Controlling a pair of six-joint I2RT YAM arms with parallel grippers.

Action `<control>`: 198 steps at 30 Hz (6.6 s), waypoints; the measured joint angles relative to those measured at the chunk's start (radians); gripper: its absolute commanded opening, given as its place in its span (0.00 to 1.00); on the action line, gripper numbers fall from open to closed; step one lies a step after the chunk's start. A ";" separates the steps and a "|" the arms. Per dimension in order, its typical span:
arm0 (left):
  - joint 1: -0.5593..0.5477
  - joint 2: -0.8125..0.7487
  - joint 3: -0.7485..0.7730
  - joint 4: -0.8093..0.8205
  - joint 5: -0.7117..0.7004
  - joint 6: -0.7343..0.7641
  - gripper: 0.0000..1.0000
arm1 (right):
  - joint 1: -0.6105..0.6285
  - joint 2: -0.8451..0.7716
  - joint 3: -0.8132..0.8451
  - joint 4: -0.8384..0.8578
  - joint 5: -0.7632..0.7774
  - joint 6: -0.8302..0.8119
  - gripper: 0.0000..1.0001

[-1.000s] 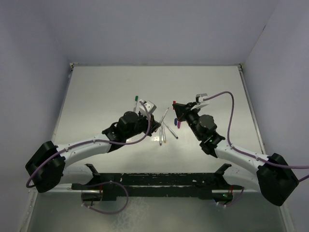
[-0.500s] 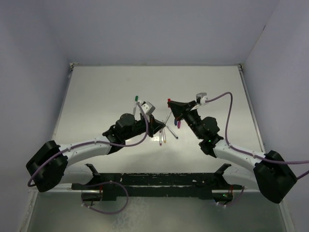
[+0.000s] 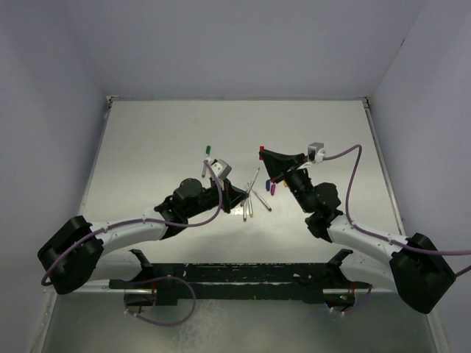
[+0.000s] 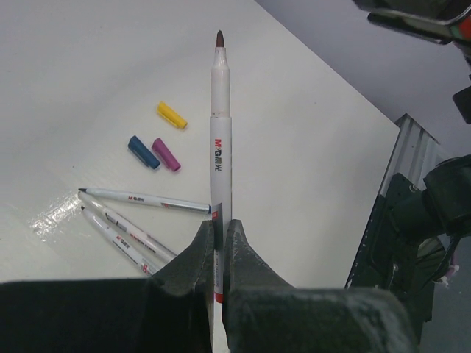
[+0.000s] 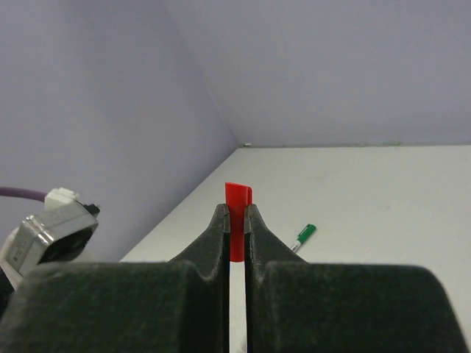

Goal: Insert the pens into the pen caps

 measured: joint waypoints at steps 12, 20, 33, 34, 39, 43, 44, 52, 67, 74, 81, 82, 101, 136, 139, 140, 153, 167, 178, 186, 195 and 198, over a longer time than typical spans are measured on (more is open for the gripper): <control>0.003 -0.062 -0.089 0.128 -0.024 -0.014 0.00 | 0.000 -0.015 -0.006 0.056 0.032 0.010 0.00; 0.003 -0.068 -0.115 0.210 -0.024 -0.014 0.00 | 0.000 0.054 -0.006 0.119 0.034 0.051 0.00; 0.003 -0.068 -0.119 0.277 -0.029 -0.014 0.00 | 0.000 0.152 -0.006 0.232 -0.016 0.147 0.00; 0.003 -0.068 -0.122 0.284 -0.030 -0.014 0.00 | 0.000 0.155 -0.006 0.237 -0.019 0.152 0.00; 0.003 -0.067 -0.132 0.283 -0.036 -0.015 0.00 | 0.000 0.158 -0.006 0.257 -0.023 0.167 0.00; 0.003 -0.067 -0.132 0.284 -0.037 -0.014 0.00 | 0.000 0.158 -0.006 0.268 -0.026 0.177 0.00; 0.003 -0.067 -0.132 0.284 -0.039 -0.014 0.00 | 0.000 0.158 -0.006 0.269 -0.028 0.181 0.00; 0.003 -0.066 -0.132 0.284 -0.055 -0.014 0.00 | 0.000 0.178 -0.005 0.298 -0.058 0.209 0.00; 0.004 -0.081 -0.141 0.284 -0.081 -0.014 0.00 | 0.000 0.212 -0.005 0.315 -0.089 0.240 0.00; 0.004 -0.081 -0.142 0.291 -0.098 -0.014 0.00 | 0.001 0.241 -0.001 0.326 -0.122 0.259 0.00; 0.007 -0.081 -0.131 0.293 -0.115 -0.014 0.00 | 0.001 0.264 0.011 0.327 -0.151 0.264 0.00; 0.008 -0.081 -0.125 0.293 -0.117 -0.014 0.00 | 0.002 0.264 0.011 0.327 -0.153 0.264 0.00; 0.126 -0.081 0.027 0.077 -0.056 0.041 0.00 | 0.017 0.236 0.184 0.007 -0.100 0.152 0.00; 0.205 0.080 0.163 -0.119 -0.182 0.198 0.00 | 0.099 0.179 0.385 -0.485 0.123 -0.058 0.44; 0.229 0.128 0.168 -0.126 -0.194 0.198 0.00 | 0.100 0.119 0.383 -0.504 0.155 -0.085 0.66; 0.238 0.144 0.172 -0.133 -0.200 0.198 0.00 | 0.100 0.098 0.380 -0.508 0.168 -0.094 0.73; 0.288 0.407 0.437 -0.299 -0.276 0.190 0.00 | 0.100 0.066 0.344 -0.603 0.271 -0.125 1.00; 0.296 0.549 0.593 -0.580 -0.381 0.116 0.08 | 0.100 0.039 0.297 -0.612 0.337 -0.124 1.00; 0.312 0.630 0.639 -0.677 -0.418 0.098 0.08 | 0.100 0.039 0.296 -0.638 0.352 -0.106 1.00; 0.317 0.646 0.639 -0.684 -0.421 0.087 0.12 | 0.100 0.039 0.295 -0.648 0.357 -0.096 1.00; 0.327 0.658 0.639 -0.687 -0.424 0.082 0.19 | 0.100 0.044 0.295 -0.652 0.357 -0.082 1.00; 0.327 0.660 0.639 -0.688 -0.423 0.081 0.23 | 0.100 0.053 0.295 -0.653 0.357 -0.079 1.00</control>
